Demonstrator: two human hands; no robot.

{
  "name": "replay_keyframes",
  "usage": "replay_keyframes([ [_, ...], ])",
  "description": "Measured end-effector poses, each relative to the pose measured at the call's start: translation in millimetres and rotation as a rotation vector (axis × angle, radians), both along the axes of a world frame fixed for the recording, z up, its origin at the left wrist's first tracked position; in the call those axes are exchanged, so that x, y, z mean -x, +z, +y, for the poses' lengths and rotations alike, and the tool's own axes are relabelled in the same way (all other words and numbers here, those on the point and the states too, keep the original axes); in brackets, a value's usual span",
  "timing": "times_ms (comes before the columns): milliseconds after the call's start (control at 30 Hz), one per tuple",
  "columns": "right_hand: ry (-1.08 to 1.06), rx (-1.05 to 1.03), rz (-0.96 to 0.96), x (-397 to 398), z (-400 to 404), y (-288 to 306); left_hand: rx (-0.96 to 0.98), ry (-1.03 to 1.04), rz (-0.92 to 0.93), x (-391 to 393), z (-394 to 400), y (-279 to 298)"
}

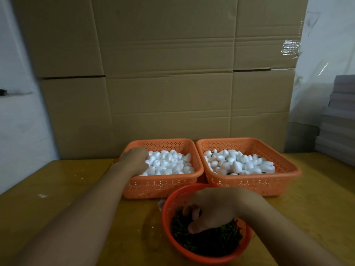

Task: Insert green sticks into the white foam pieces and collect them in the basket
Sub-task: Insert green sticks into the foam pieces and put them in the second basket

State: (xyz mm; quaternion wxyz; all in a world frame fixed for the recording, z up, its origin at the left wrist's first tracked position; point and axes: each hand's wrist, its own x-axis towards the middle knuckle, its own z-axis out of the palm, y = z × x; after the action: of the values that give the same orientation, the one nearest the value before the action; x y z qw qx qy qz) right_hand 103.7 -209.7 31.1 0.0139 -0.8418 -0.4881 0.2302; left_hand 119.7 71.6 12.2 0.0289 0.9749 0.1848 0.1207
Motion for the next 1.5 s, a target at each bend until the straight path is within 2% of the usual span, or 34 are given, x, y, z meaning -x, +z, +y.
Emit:
replay_keyframes([
  [100,0.004,0.003,-0.011,-0.6,0.9,-1.1,0.143,-0.072,-0.239,4.0,-7.0,9.4],
  [200,0.005,-0.009,-0.025,-1.4,1.2,-2.6,0.342,-0.249,-0.514,17.8,-28.3,21.8],
  [267,-0.003,-0.011,-0.024,-1.8,0.9,-2.8,0.456,-0.361,-0.579,32.1,-46.2,27.3],
  [433,-0.013,-0.021,-0.024,-2.6,-0.4,-3.3,0.793,-0.616,-0.582,63.3,-88.0,34.7],
  [633,-0.031,-0.040,-0.012,-5.9,-1.7,-4.6,0.767,-0.731,-0.599,75.3,-109.5,36.1],
  [867,-0.028,-0.036,-0.013,-6.8,-1.3,-6.6,0.841,-0.717,-0.580,80.9,-119.1,37.8],
  [933,-0.027,-0.038,-0.013,-6.8,-1.5,-6.3,1.006,-0.721,-0.553,85.7,-122.3,40.4],
  [1033,-0.028,-0.037,-0.016,-6.0,-1.6,-5.8,1.411,-0.725,-0.429,94.5,-126.2,44.6],
  [1100,-0.027,-0.035,-0.012,-4.8,-2.0,-5.2,1.562,-0.726,-0.370,97.5,-126.1,46.1],
  [1300,0.006,0.018,-0.042,-3.9,-4.5,-3.6,1.796,-0.699,-0.355,97.1,-124.1,45.0],
  [1500,0.017,0.042,-0.057,-4.2,-4.0,-5.7,1.836,-0.617,-0.331,96.6,-123.9,45.3],
])
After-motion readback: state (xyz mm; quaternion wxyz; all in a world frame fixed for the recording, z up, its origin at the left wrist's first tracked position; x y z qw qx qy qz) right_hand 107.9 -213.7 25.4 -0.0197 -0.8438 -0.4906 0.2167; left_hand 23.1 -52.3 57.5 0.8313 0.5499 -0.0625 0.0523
